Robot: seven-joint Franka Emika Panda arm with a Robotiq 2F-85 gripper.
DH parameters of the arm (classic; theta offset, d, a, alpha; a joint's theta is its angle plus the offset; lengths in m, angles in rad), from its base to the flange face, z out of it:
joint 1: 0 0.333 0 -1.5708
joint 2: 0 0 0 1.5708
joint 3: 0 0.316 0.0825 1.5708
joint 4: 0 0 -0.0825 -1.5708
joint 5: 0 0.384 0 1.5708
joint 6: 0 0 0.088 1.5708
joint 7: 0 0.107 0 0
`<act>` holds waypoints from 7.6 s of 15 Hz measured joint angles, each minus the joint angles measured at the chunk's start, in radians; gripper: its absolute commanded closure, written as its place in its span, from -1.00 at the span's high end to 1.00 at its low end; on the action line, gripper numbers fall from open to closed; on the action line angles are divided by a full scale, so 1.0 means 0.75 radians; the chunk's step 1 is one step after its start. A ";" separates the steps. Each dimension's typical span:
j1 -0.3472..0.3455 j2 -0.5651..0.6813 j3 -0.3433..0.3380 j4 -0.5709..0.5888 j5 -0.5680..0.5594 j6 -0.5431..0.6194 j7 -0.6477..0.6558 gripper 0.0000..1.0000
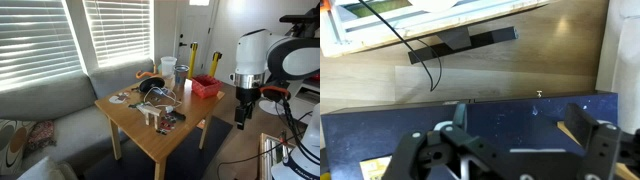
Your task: Put the packet in the red basket
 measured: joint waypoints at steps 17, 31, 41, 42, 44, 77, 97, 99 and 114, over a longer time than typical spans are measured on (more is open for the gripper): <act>0.000 0.000 0.000 0.000 0.000 0.000 0.000 1.00; -0.054 0.175 -0.037 0.261 0.008 0.024 0.033 1.00; -0.064 0.580 0.008 0.646 0.014 0.236 0.256 1.00; -0.057 0.620 0.013 0.688 0.014 0.264 0.264 1.00; -0.037 0.699 0.018 0.763 0.020 0.344 0.271 1.00; -0.015 1.134 -0.054 0.878 0.695 0.903 -0.273 0.03; -0.018 1.229 -0.030 0.893 0.906 1.019 -0.459 -0.46; -0.018 1.238 -0.029 0.900 0.914 1.024 -0.474 -0.31; -0.017 1.353 -0.001 1.036 0.947 1.039 -0.524 -1.00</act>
